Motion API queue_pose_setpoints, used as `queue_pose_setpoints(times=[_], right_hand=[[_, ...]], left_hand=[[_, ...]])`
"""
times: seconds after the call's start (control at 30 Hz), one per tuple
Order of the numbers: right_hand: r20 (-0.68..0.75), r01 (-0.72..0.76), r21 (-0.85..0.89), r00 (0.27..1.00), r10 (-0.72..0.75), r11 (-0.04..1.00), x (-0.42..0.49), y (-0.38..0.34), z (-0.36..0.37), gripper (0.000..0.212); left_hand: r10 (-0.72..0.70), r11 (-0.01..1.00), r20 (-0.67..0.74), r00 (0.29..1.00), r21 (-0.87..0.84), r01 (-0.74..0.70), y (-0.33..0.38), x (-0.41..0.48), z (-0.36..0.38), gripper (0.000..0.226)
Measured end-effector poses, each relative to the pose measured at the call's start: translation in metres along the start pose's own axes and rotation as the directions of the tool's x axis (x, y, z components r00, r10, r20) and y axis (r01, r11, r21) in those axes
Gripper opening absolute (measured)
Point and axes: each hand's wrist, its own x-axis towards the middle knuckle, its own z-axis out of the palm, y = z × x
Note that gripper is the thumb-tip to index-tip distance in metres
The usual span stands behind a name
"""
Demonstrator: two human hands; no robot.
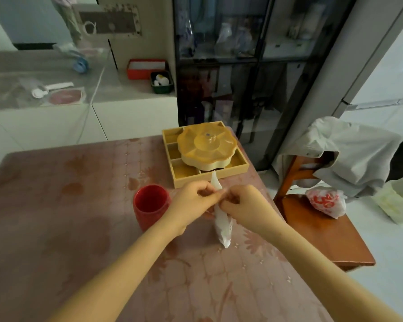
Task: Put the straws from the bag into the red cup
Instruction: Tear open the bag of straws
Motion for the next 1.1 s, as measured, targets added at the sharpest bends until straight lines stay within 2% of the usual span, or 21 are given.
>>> queue_pose_setpoints(times=[0.1,0.2,0.33,0.53,0.63,0.83,0.9,1.0,1.07,1.1], right_hand=[[0.025,0.028,0.01,0.999,-0.029,1.0,0.002,0.005,0.003,0.019],[0.067,0.022,0.104,0.997,-0.029,0.994,0.005,0.012,-0.002,0.017],[0.15,-0.06,0.26,0.988,0.021,0.964,0.009,0.022,-0.013,0.01],[0.27,-0.17,0.426,0.961,0.054,0.889,0.011,0.027,-0.025,0.015],[0.289,-0.186,0.454,0.956,0.053,0.871,0.012,0.028,-0.027,0.018],[0.294,-0.198,0.431,0.953,0.07,0.88,0.016,0.027,-0.028,0.016],[0.252,-0.161,0.327,0.965,0.078,0.931,0.016,0.025,-0.026,0.014],[0.122,-0.034,0.054,0.992,0.027,0.998,0.015,0.021,-0.018,0.018],[0.087,-0.004,-0.001,0.996,0.004,1.0,0.015,0.02,-0.016,0.018],[0.09,-0.014,0.035,0.996,0.011,0.999,0.015,0.021,-0.017,0.018]], left_hand=[[-0.051,0.999,0.008,0.999,0.013,0.051,-0.001,0.007,0.001,0.019],[-0.053,0.998,0.006,0.999,0.02,0.053,0.0,0.013,0.002,0.021],[-0.024,0.999,0.072,0.997,-0.022,0.026,-0.001,0.017,0.004,0.021],[-0.034,0.994,0.115,0.993,-0.101,0.046,-0.005,0.02,0.008,0.017],[-0.035,0.992,0.112,0.993,-0.116,0.048,-0.006,0.02,0.009,0.015],[-0.024,0.995,0.088,0.996,-0.091,0.032,-0.005,0.018,0.008,0.012],[-0.027,0.995,0.07,0.997,-0.098,0.033,-0.004,0.017,0.011,0.011],[-0.018,0.997,0.053,0.998,-0.068,0.021,-0.003,0.016,0.015,0.012],[-0.012,0.999,0.045,0.999,-0.043,0.014,-0.003,0.016,0.016,0.013],[-0.009,0.999,0.046,0.999,-0.041,0.01,-0.003,0.016,0.017,0.014]])
